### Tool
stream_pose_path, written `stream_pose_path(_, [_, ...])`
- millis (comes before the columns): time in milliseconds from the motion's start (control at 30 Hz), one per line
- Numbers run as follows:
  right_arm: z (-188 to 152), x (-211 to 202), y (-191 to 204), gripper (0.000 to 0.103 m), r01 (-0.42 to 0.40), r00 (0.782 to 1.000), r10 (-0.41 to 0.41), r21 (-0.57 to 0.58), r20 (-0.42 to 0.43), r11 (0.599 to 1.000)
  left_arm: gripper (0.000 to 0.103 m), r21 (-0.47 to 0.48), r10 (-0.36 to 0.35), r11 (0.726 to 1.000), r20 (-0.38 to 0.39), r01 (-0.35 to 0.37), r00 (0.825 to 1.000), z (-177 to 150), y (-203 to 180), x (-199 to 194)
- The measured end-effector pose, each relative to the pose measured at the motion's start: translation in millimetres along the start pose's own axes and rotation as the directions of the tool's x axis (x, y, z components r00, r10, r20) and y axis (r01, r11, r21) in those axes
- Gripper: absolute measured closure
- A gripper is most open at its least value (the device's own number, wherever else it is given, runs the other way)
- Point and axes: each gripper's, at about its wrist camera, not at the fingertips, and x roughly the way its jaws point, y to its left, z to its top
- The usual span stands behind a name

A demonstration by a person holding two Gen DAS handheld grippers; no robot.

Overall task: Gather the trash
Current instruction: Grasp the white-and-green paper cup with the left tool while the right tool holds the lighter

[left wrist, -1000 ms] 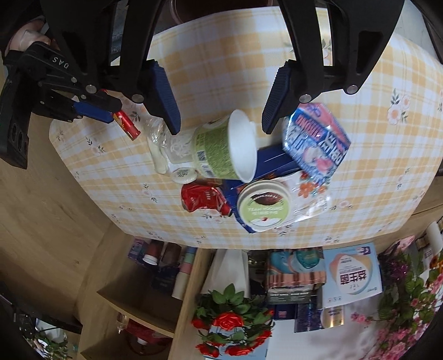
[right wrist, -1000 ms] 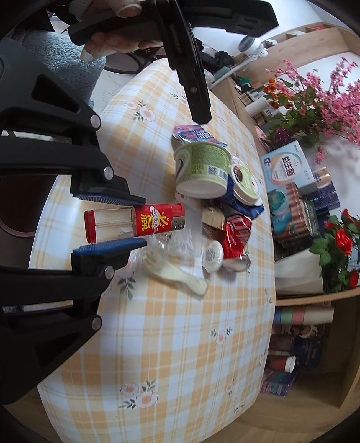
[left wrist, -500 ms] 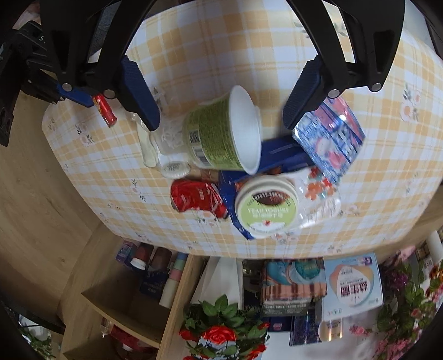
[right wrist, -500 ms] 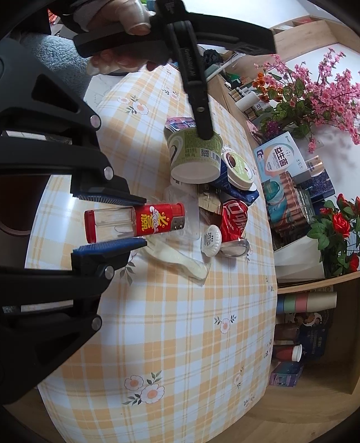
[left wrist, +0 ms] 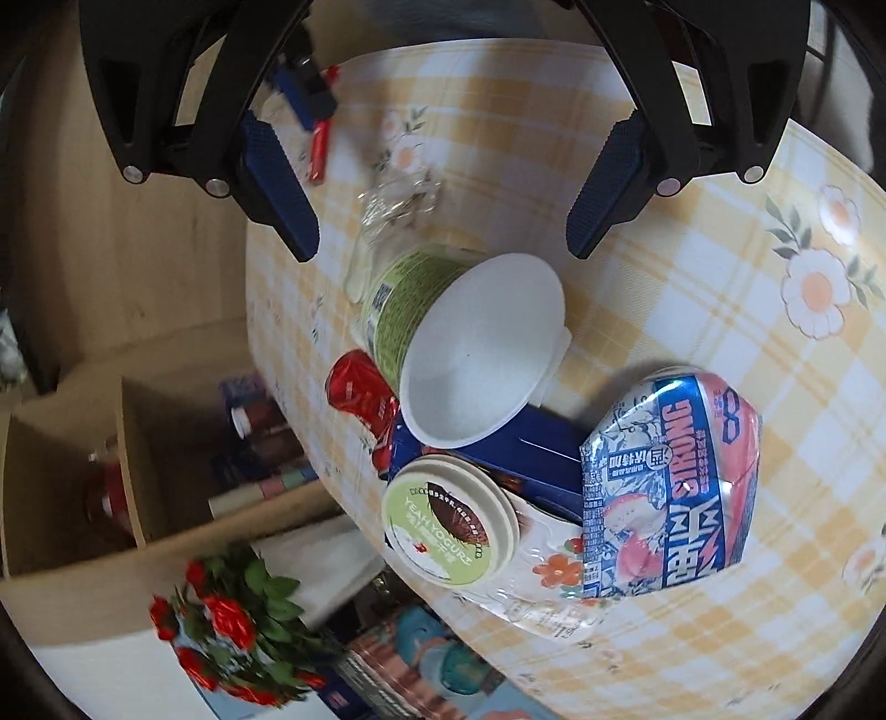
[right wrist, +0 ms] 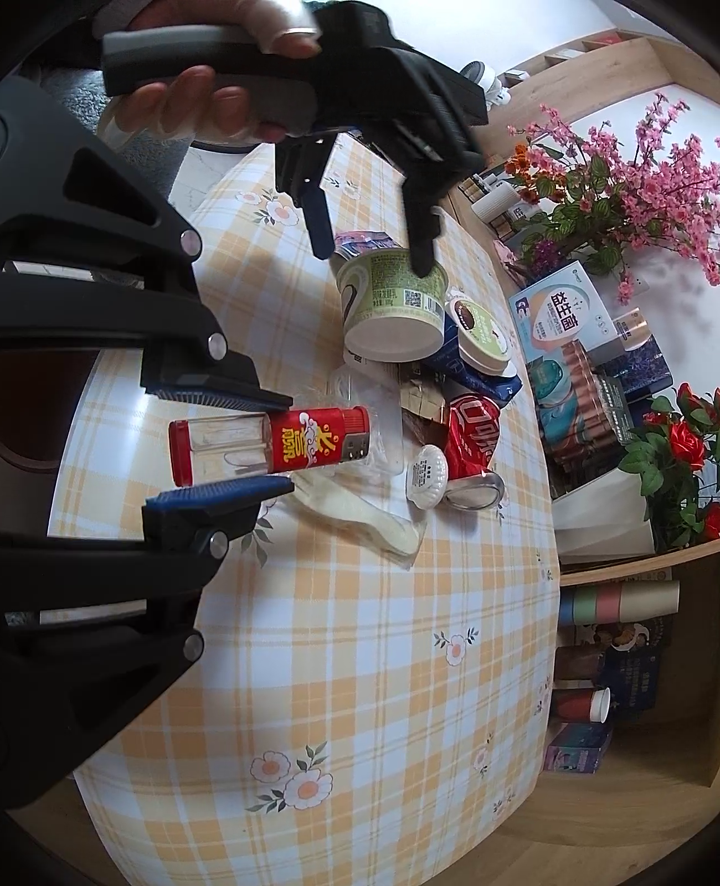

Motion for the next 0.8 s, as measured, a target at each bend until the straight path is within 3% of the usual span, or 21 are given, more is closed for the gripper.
stream_pose_path(233, [-1.9,-0.5,-3.9,0.076,0.004,1.000,-0.004,0.007,-0.004,1.000,0.014,-0.143,-0.030,0.989,0.025,0.033,0.999,4.9,6.2,5.7])
stream_pose_path(467, [-3.6,1.8,-6.5,0.076,0.009,1.000,-0.009,0.009,-0.017,1.000,0.010,-0.306,-0.059,0.949,0.052,0.072,0.997,2.9,16.8,18.2])
stream_pose_path(767, [-3.3,5.1,-9.8,0.076,0.019,0.999,-0.018,0.010,-0.030,1.000,0.008,-0.304,0.015,0.953,0.096,0.015,0.995,17.2,12.1,30.6])
stream_pose_path(800, [-3.3,4.9,-10.3,0.076,0.021,0.999,-0.020,0.010,-0.030,1.000,0.014,-0.296,0.024,0.955,0.098,0.006,0.995,18.3,13.2,31.3])
